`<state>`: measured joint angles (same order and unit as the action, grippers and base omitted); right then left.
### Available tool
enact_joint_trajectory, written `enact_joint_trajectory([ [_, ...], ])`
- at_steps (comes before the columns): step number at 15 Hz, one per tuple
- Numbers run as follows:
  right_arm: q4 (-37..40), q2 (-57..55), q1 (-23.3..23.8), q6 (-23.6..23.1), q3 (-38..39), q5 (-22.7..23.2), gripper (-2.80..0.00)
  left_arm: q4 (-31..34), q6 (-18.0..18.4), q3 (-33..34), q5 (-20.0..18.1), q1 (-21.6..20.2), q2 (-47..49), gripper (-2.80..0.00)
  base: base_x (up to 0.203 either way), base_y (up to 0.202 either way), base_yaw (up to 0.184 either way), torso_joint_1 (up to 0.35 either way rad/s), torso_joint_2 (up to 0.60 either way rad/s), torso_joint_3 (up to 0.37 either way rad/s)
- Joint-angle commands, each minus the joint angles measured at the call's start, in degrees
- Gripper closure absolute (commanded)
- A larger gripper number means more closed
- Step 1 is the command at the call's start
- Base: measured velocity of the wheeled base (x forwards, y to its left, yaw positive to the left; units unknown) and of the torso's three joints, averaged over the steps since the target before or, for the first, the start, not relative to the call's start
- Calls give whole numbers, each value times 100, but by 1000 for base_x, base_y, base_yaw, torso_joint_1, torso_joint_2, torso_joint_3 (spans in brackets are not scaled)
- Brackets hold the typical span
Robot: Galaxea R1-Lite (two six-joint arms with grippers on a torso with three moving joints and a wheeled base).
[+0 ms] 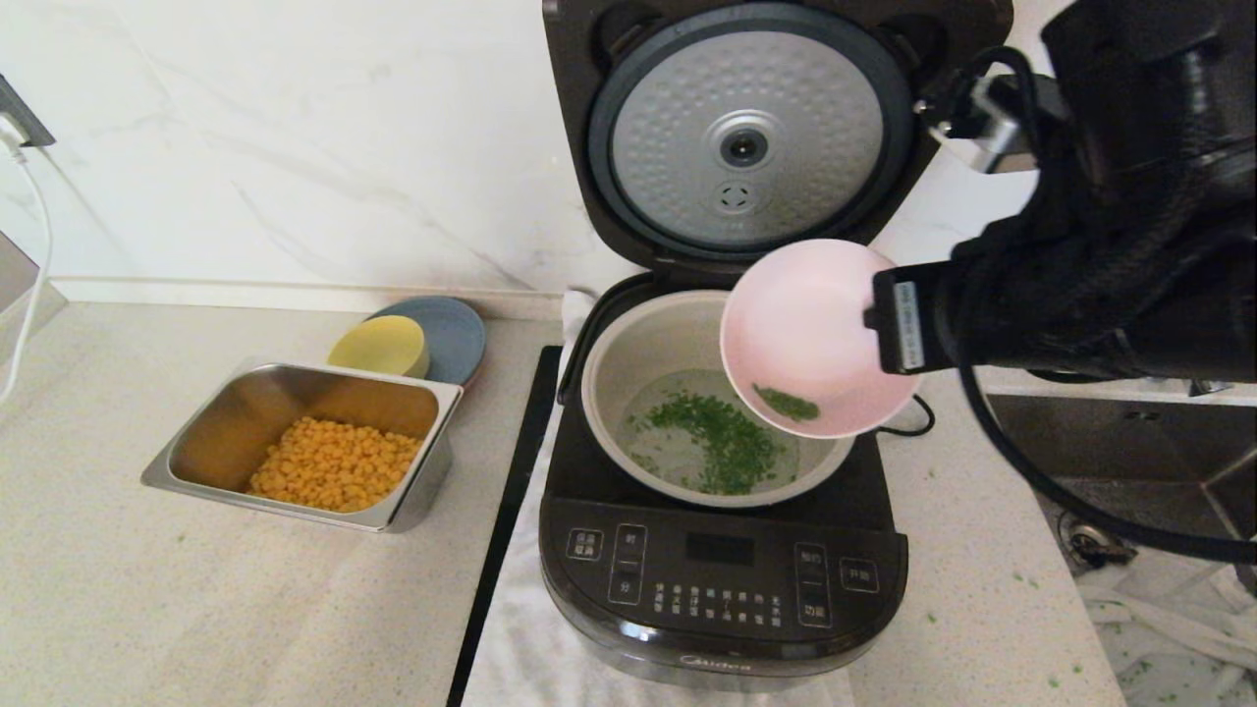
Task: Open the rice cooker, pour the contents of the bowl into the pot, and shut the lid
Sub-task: Fill a bowl with water from the tap
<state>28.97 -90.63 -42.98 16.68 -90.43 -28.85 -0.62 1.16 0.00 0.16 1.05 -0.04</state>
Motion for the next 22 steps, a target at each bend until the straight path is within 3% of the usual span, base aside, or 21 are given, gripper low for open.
enact_joint_trajectory([
  [1,969,672,336,401,65,476,0,1,-2,44,2,1,-5,0,0,0,0,0,0,0],
  [4,1341,1481,739,839,723,956,0,1,-2,44,2,1,-7,0,0,0,0,0,0,0],
  [8,1450,2293,2233,994,1712,1808,0,1,7,44,2,1,-5,0,0,0,0,0,0,0],
  [10,1561,2518,3211,958,2044,2388,0,1,6,44,2,1,-5,0,0,0,0,0,0,0],
  [14,1624,2371,5631,701,2512,3563,0,1,-2,44,2,1,-5,0,0,0,0,0,0,0],
  [18,1600,1309,7916,281,2658,4766,0,1,-1,44,2,1,-5,0,0,0,0,0,0,0],
  [22,1496,-19,9703,-331,2623,5727,0,1,-1,44,2,1,-5,0,0,0,0,0,0,0],
])
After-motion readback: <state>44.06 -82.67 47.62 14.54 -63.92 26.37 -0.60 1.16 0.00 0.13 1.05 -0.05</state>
